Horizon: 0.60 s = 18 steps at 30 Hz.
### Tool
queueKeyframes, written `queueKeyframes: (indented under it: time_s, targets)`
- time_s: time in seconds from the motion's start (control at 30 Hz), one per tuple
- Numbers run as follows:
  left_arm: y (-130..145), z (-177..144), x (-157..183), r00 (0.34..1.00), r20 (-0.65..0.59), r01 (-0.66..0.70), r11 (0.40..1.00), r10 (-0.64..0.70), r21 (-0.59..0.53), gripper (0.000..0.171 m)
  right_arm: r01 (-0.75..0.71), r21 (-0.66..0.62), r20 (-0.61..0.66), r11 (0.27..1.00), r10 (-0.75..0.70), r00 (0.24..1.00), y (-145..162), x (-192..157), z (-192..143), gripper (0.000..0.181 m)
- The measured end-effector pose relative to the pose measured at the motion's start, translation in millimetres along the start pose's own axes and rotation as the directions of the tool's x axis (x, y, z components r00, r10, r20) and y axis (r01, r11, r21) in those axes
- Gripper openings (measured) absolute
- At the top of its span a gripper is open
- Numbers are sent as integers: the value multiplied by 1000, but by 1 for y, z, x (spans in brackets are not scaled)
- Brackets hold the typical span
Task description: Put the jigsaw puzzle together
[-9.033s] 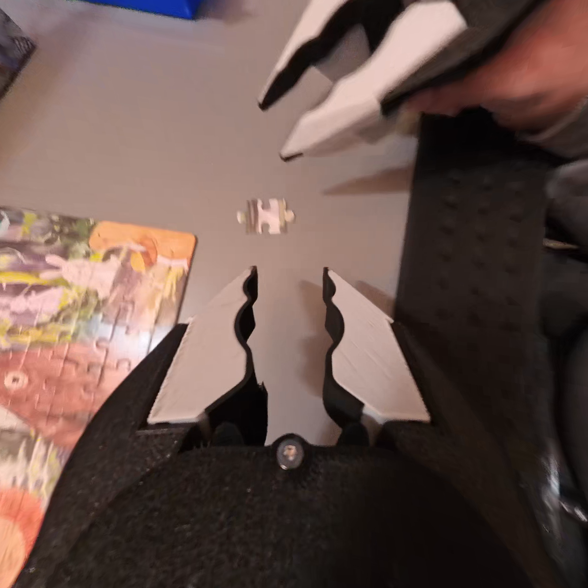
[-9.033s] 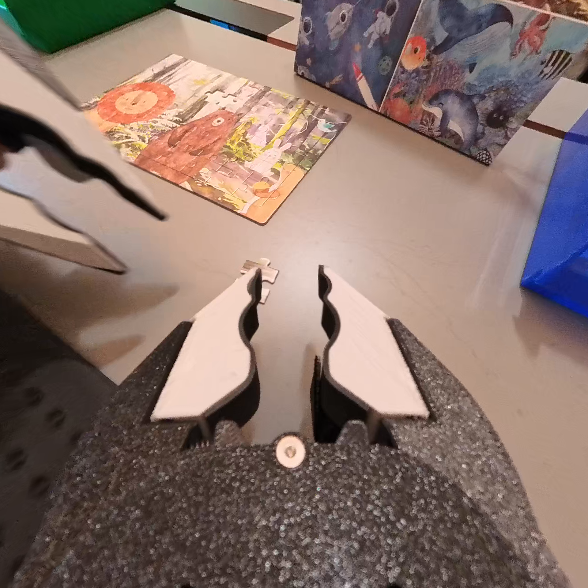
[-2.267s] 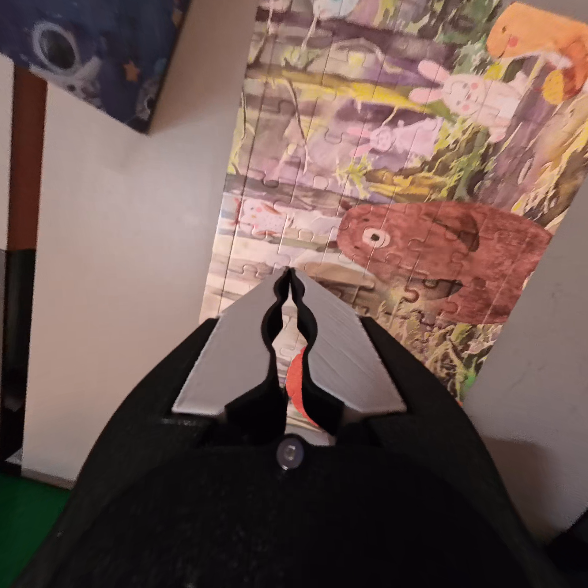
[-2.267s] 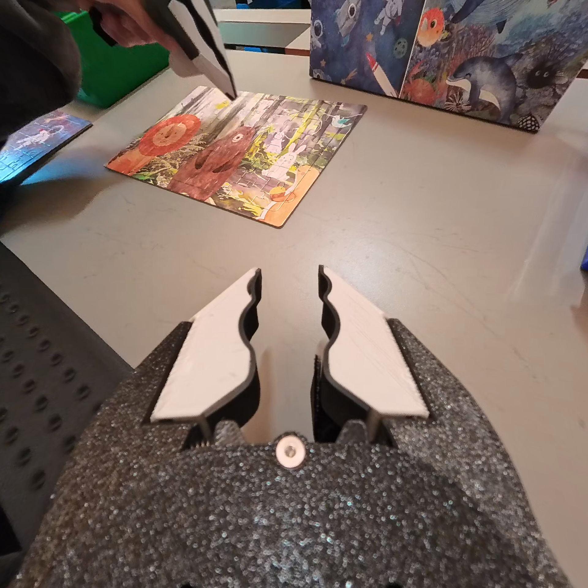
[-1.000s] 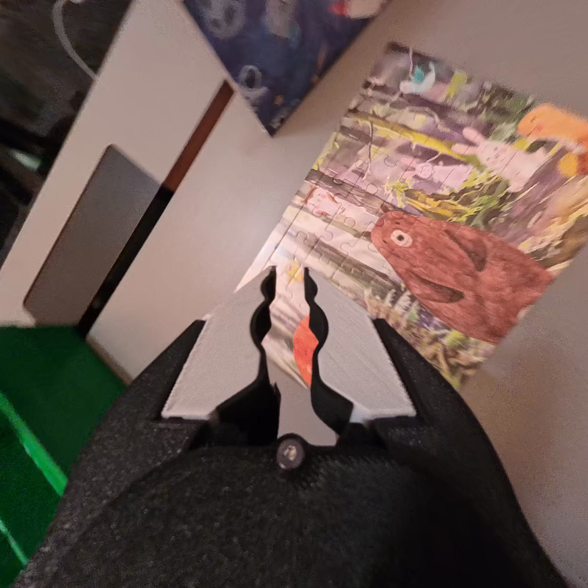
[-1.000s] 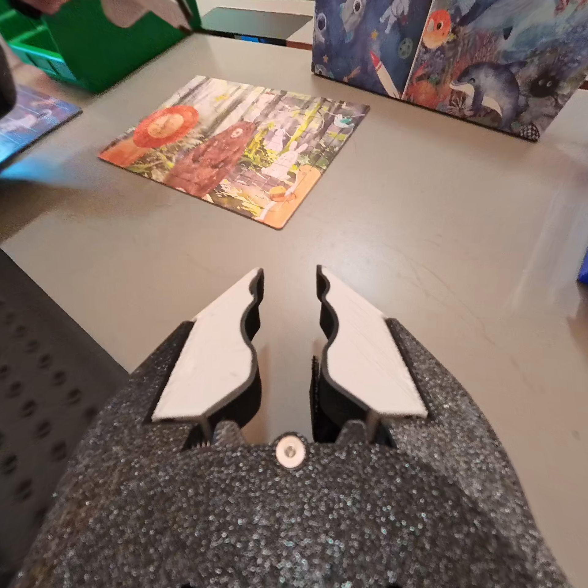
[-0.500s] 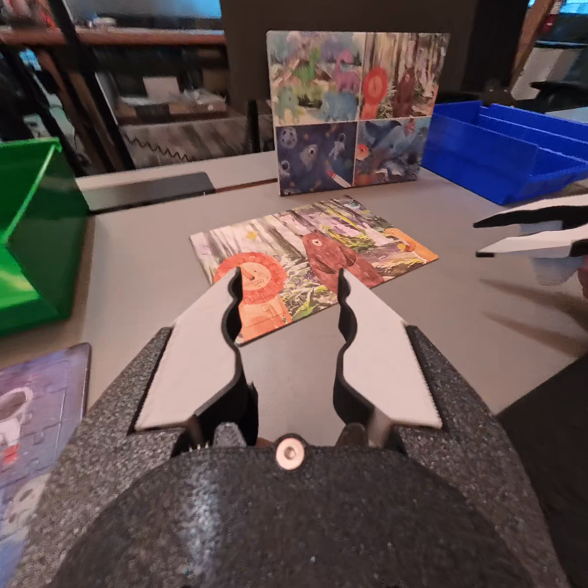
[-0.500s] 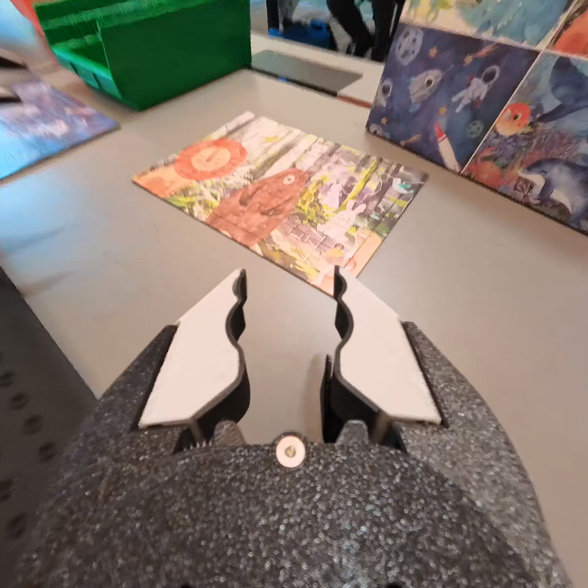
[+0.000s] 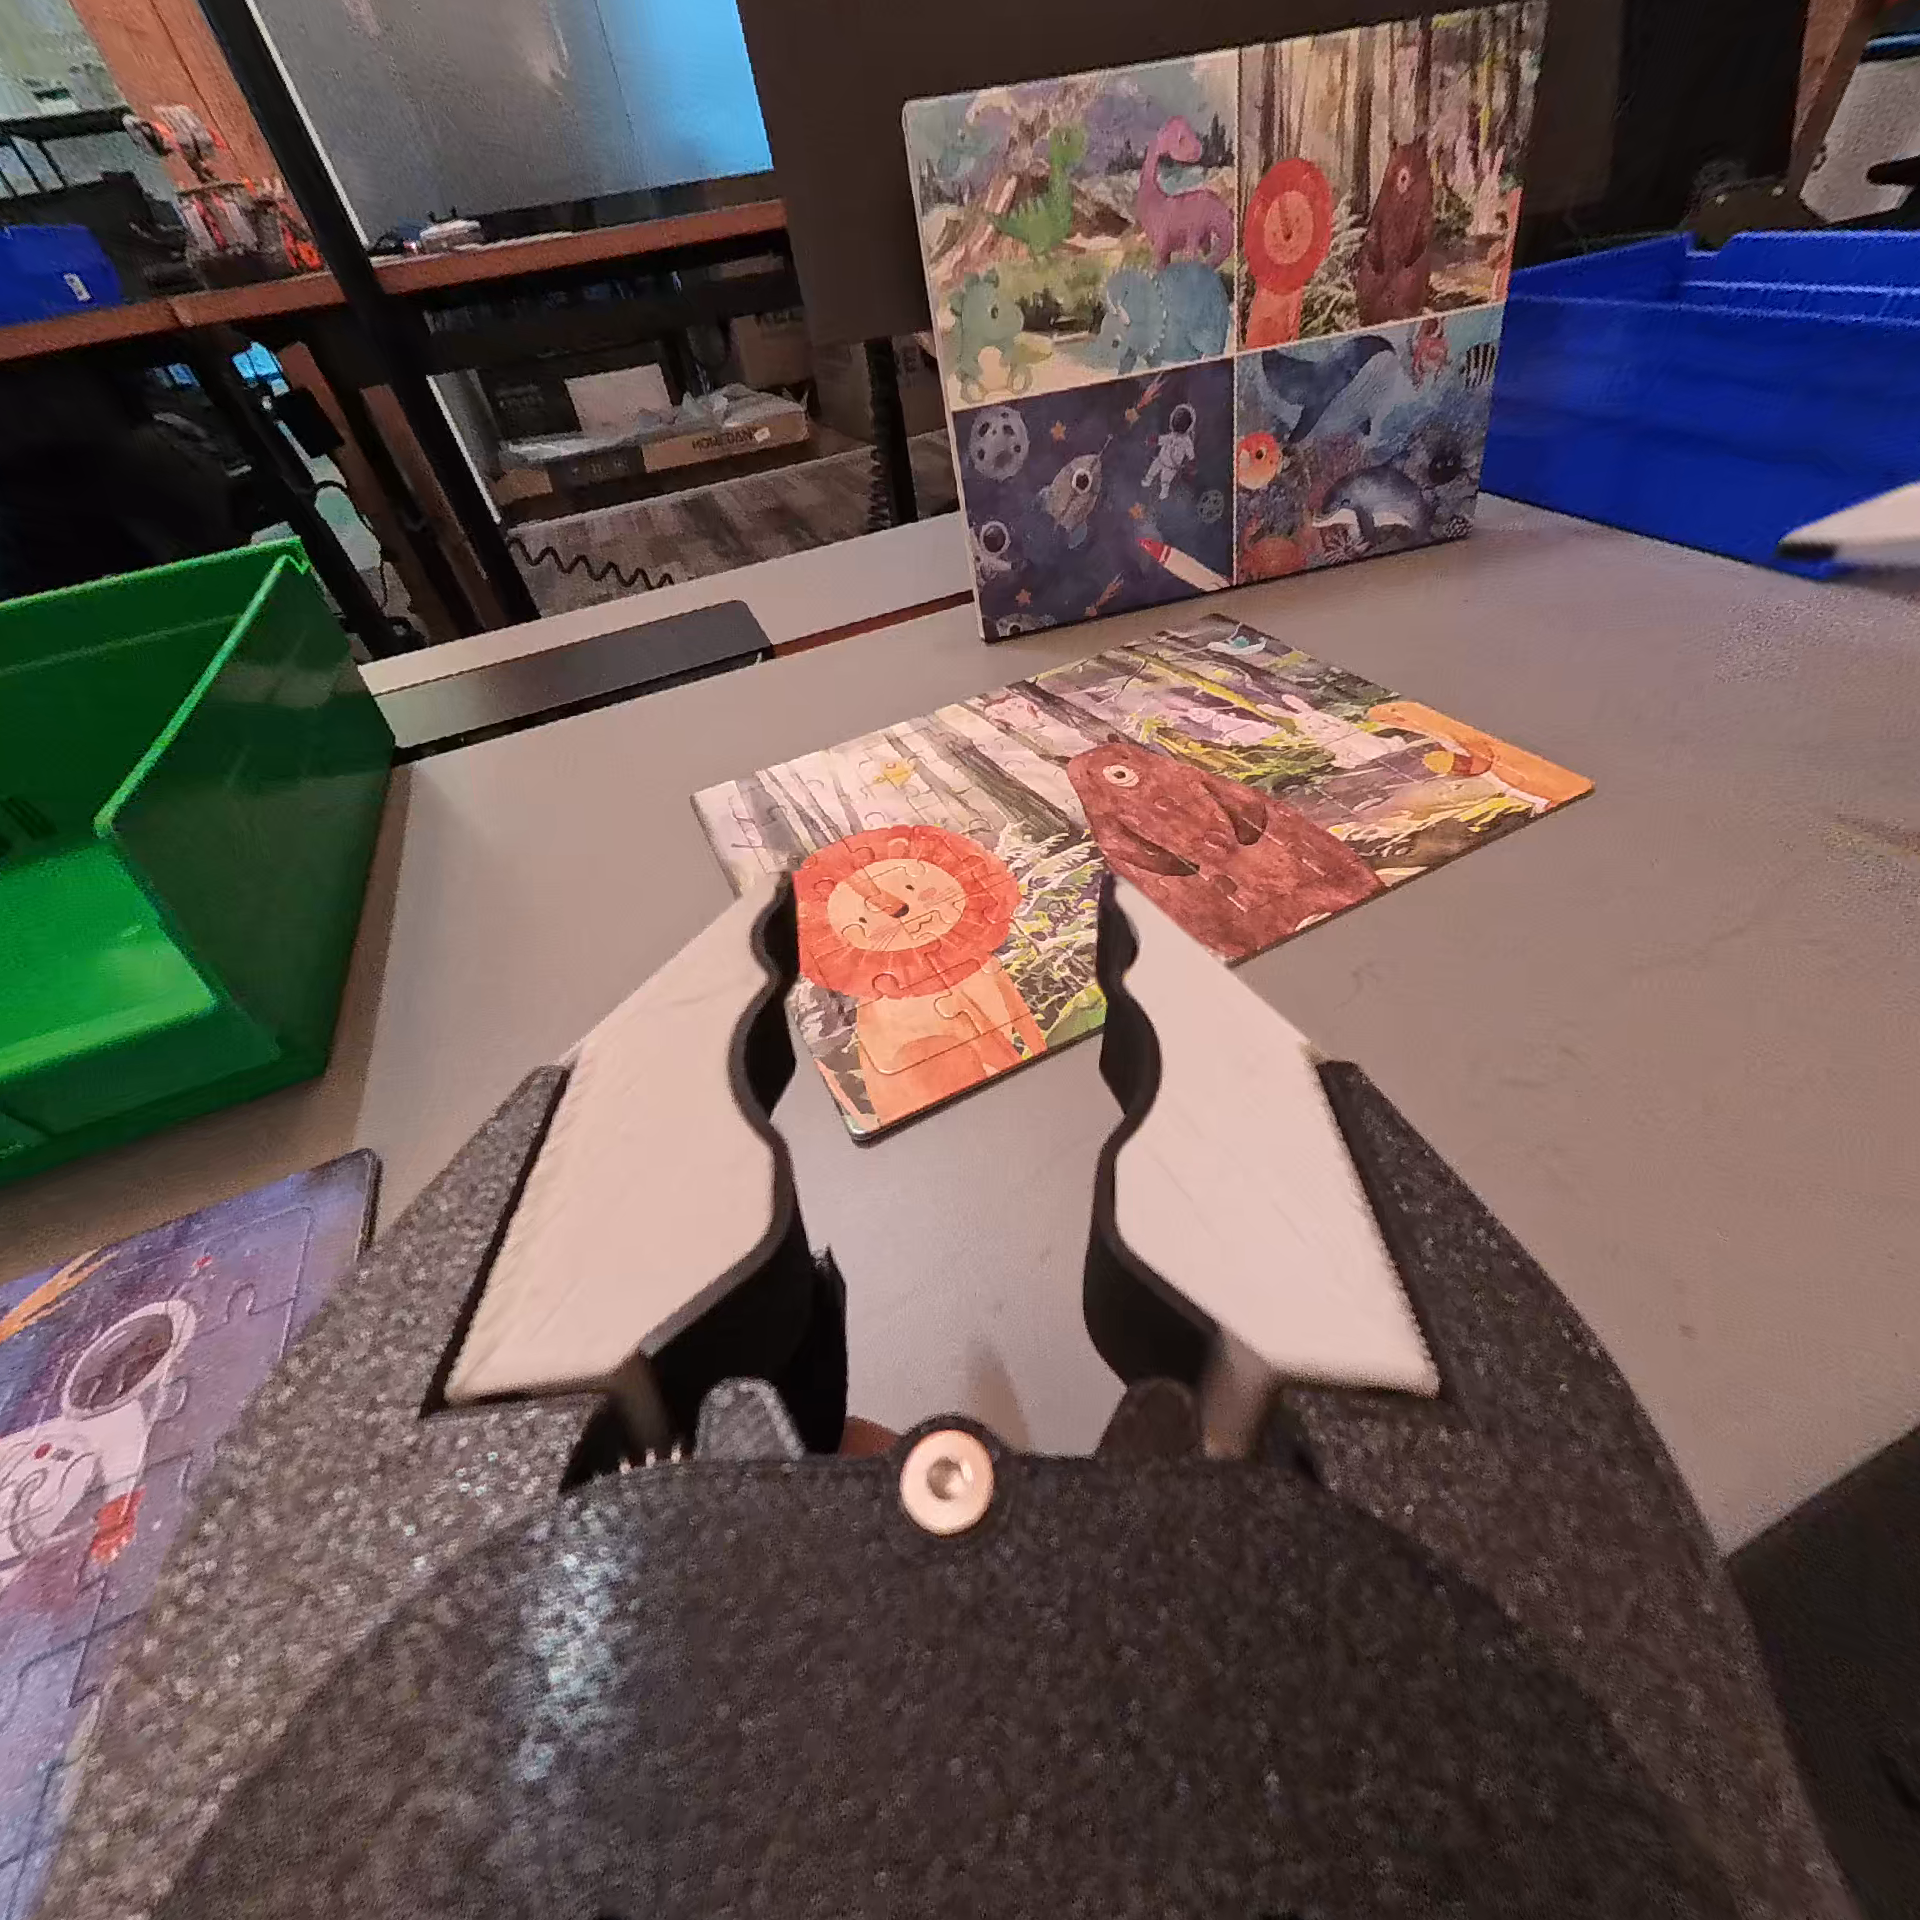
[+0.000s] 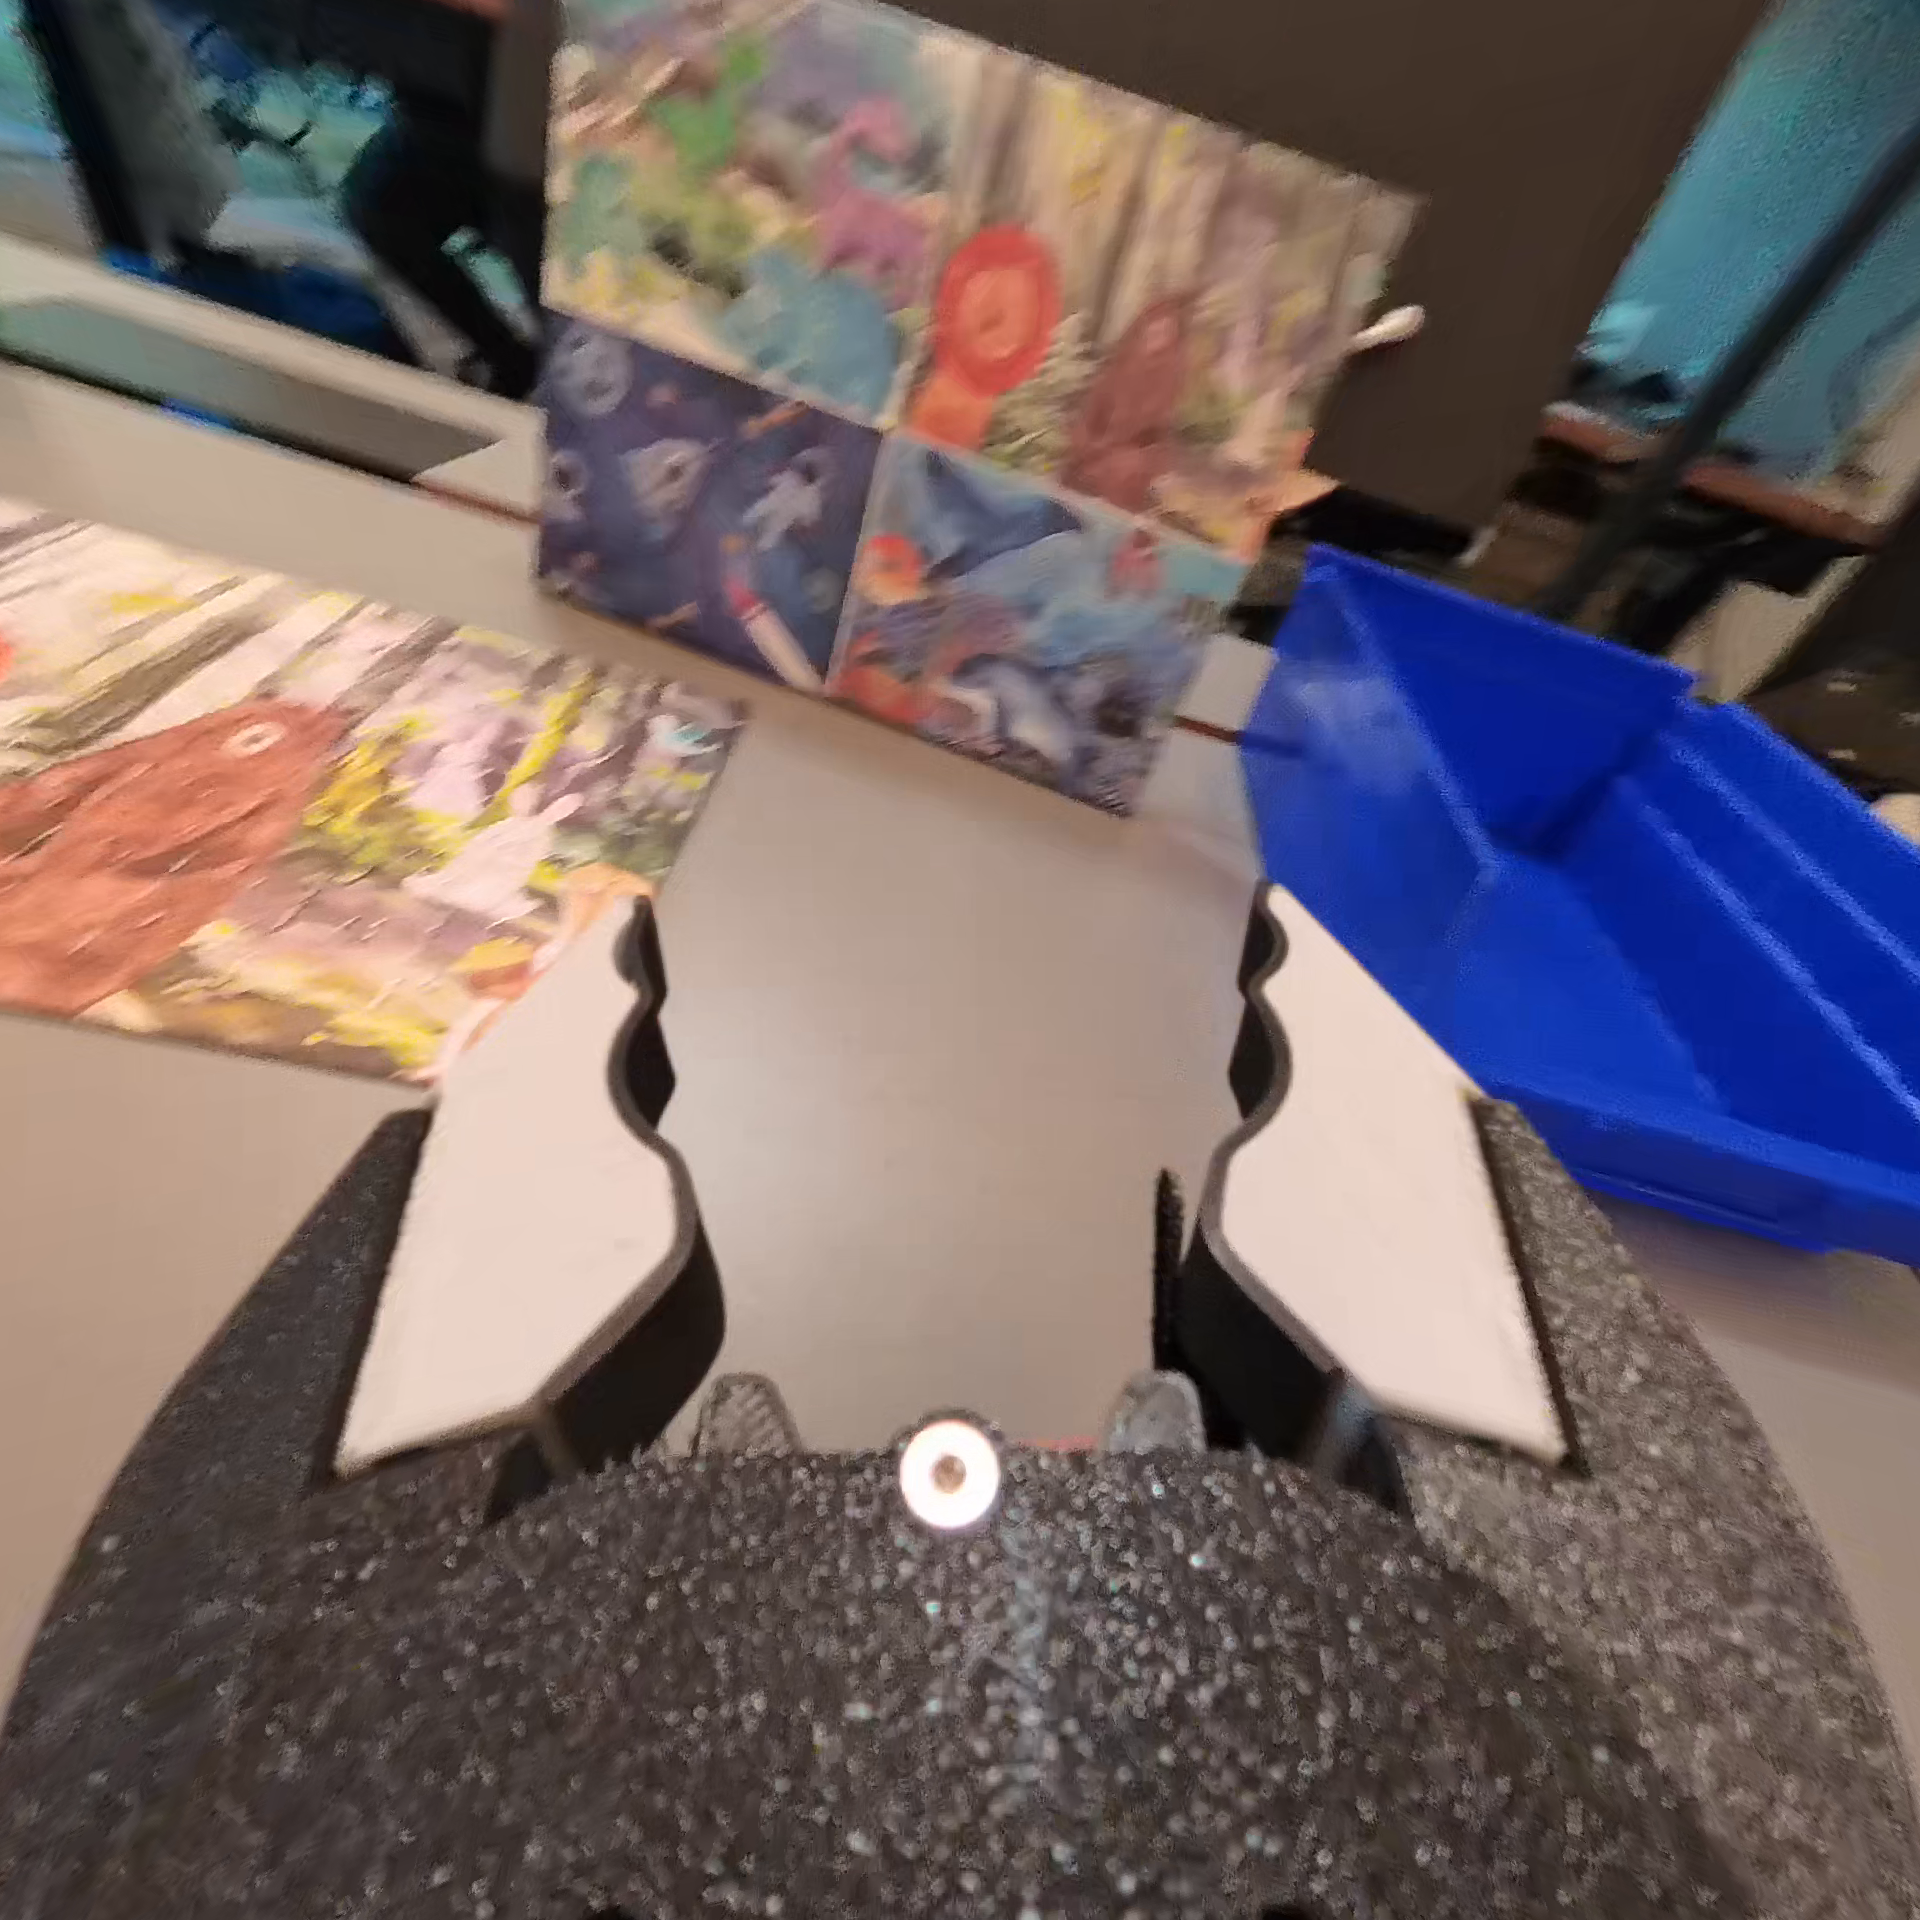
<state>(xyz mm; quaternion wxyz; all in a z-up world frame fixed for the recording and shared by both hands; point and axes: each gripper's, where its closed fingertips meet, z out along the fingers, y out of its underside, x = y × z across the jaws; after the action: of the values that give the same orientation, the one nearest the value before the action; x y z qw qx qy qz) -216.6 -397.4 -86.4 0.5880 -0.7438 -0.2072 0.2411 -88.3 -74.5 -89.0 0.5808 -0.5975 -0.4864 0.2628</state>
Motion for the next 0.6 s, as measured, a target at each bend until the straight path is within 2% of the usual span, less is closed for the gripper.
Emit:
queueKeyframes:
  time_s: [0.07,0.17,0.33,0.53,0.6]
  targets:
    - [3,1,-3,1000,6,17,1000,-17,-13,57,-39,32,-37,999,40,999,-2,16,-3,105]
    - [6,2,-11,997,23,77,997,-76,-23,57,-94,47,-26,994,95,995,-3,22,-6,105]
    - [7,2,-20,988,32,150,988,-150,-17,57,-96,39,-3,995,96,995,-2,18,-5,105]
    - [11,5,-17,993,42,112,993,-110,-41,57,-103,21,53,994,102,993,-1,5,-3,105]
    - [13,7,-16,991,19,131,989,-130,-64,56,-140,-25,124,990,142,982,4,-7,-1,93]
